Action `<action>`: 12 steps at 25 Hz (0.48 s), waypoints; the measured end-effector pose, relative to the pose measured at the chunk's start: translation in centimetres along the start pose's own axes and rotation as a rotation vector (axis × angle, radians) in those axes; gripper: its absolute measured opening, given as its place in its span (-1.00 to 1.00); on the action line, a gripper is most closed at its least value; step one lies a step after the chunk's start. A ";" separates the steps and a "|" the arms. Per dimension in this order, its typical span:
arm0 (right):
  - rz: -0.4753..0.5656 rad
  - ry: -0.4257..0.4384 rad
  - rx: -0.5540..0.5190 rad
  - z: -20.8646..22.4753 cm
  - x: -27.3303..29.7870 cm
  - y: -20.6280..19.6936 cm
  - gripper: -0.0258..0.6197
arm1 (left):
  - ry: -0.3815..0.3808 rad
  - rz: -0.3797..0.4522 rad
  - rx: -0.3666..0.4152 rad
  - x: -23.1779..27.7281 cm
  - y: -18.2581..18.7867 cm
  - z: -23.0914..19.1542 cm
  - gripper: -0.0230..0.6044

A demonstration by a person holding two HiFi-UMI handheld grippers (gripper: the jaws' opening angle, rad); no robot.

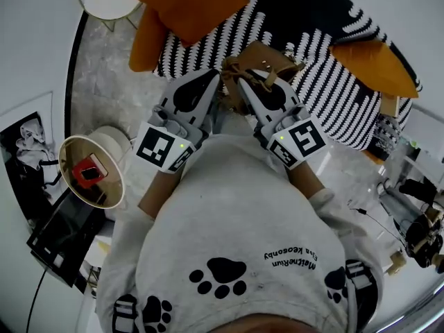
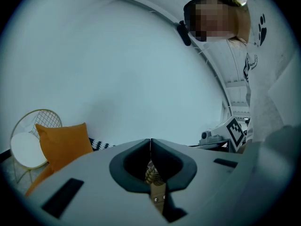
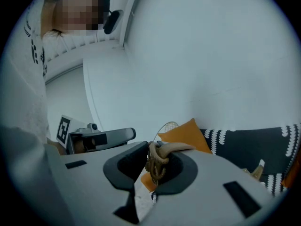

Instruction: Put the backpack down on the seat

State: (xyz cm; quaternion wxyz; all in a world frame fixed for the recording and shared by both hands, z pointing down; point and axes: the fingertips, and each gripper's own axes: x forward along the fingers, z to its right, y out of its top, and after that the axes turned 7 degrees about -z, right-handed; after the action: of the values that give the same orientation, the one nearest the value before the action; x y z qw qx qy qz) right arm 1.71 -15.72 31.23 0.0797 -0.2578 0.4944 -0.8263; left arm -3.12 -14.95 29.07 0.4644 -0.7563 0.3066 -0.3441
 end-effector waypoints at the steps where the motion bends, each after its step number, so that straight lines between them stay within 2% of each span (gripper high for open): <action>1: -0.008 0.008 -0.004 0.6 0.2 0.0 -0.67 | 0.004 0.000 -0.002 0.6 0.0 -0.3 -0.86; 12: -0.085 0.076 -0.016 5.1 3.9 -1.3 -0.67 | -0.008 -0.027 -0.039 5.0 -1.7 -3.0 -0.86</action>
State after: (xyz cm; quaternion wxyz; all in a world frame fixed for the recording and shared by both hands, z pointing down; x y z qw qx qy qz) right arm 1.11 -20.60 35.63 0.0235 -0.2478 0.4922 -0.8341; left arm -2.45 -19.70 32.75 0.4461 -0.7706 0.3010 -0.3414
